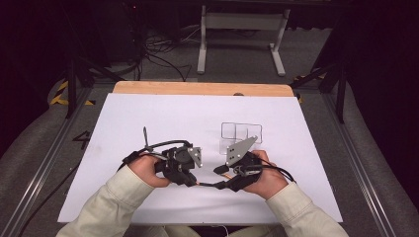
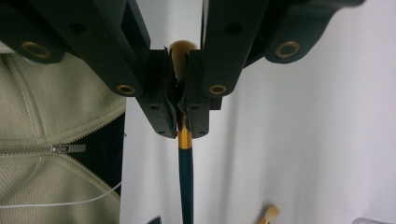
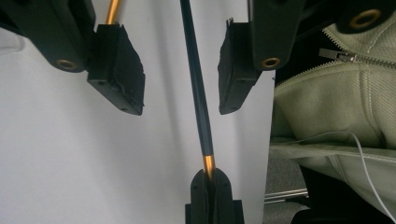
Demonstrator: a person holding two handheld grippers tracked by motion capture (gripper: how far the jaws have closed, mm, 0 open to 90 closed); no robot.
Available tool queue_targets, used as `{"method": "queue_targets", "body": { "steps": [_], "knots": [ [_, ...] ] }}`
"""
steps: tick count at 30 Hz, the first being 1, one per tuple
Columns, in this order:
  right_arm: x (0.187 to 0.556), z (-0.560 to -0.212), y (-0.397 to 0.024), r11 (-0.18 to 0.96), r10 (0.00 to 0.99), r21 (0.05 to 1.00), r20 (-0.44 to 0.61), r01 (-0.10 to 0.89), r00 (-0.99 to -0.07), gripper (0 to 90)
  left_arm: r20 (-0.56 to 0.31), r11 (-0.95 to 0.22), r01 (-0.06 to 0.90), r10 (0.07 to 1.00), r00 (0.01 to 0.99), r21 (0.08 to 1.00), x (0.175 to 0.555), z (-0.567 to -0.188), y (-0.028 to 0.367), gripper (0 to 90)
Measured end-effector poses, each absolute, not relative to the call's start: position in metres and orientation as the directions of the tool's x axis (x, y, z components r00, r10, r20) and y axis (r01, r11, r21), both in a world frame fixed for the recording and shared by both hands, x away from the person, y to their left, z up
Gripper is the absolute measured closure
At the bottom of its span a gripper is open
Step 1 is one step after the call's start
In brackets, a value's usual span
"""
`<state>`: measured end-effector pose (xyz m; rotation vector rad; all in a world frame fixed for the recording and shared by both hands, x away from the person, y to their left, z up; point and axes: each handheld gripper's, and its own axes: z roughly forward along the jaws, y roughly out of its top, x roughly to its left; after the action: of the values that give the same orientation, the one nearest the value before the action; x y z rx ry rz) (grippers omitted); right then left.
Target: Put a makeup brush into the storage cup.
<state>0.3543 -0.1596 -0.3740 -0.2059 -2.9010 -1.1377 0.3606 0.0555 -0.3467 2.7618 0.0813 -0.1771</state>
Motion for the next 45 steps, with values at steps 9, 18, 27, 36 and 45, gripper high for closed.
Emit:
{"method": "queue_targets", "body": {
  "steps": [9,18,27,36,45],
  "knots": [
    [0.355,-0.381,-0.144,0.759,0.084,0.638,0.098,0.127,-0.992,59.1,-0.136,-0.934,0.090,0.045,0.990,0.347,0.364,-0.348,0.056,83.5],
    [0.357,-0.383,-0.136,0.773,0.068,0.623,0.108,0.121,-0.992,68.7,-0.133,-0.931,0.088,0.043,0.990,0.355,0.364,-0.349,0.055,83.5],
    [0.357,-0.385,-0.131,0.784,0.051,0.611,0.109,0.108,-0.993,73.0,-0.130,-0.931,0.080,0.035,0.991,0.356,0.363,-0.349,0.055,83.4],
    [0.356,-0.386,-0.130,0.792,0.047,0.602,0.104,0.100,-0.993,77.1,-0.132,-0.933,0.072,0.026,0.991,0.354,0.362,-0.349,0.054,83.4],
    [0.356,-0.386,-0.130,0.796,0.044,0.598,0.100,0.096,-0.994,81.2,-0.130,-0.933,0.064,0.018,0.991,0.355,0.362,-0.349,0.054,83.4]
  ]
}}
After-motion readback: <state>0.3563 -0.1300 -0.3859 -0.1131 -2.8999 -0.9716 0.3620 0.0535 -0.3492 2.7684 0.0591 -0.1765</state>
